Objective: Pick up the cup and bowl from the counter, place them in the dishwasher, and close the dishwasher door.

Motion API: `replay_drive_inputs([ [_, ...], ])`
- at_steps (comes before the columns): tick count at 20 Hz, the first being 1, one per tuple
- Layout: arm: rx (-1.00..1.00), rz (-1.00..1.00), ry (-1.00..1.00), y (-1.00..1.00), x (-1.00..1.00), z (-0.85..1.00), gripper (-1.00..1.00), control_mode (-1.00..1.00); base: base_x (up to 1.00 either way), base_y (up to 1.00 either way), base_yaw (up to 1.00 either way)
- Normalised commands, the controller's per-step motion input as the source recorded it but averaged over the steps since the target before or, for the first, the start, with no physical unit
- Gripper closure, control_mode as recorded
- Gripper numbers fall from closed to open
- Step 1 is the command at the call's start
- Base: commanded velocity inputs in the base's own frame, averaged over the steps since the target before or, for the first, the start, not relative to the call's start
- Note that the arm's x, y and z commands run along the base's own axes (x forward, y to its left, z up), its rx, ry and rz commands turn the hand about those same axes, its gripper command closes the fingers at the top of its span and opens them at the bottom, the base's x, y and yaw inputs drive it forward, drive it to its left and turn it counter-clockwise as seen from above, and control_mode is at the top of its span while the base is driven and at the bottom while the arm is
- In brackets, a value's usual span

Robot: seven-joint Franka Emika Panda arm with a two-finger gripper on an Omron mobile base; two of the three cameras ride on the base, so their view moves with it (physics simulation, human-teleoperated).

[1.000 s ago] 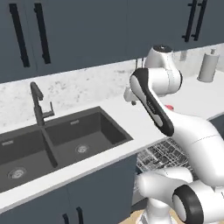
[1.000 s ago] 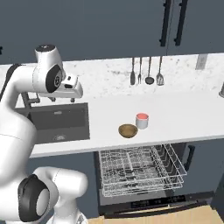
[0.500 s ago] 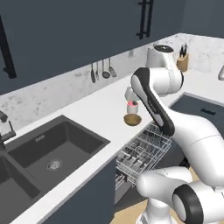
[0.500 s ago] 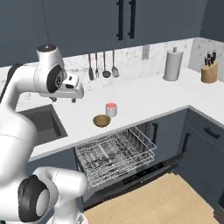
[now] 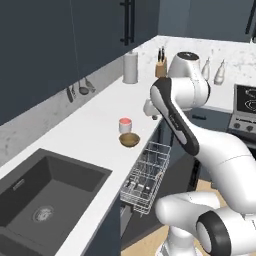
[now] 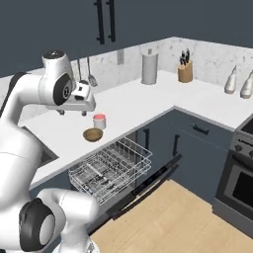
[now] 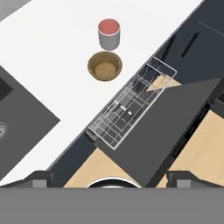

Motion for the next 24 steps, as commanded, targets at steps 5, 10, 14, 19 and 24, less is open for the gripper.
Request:
replay_drive_inputs([
  [5,0.00,0.00,0.00,0.00,0.00,0.00,-1.00,1.00,0.03,0.27,-0.34],
  [10,0.00,-0.10,0.00,0.00,0.01,-0.01,-1.00,-1.00,0.02,0.00,-0.17],
  [14,0.02,-0.21,0.09,0.00,0.35,-0.10,-1.00,-1.00,0.00,0.00,0.00],
  [19,0.00,-0.18,0.07,0.00,0.63,-0.15,-1.00,-1.00,0.00,0.00,0.00],
  [24,0.10,-0.04,0.00,0.04,0.64,-0.26,-1.00,-1.00,0.00,0.00,0.00],
])
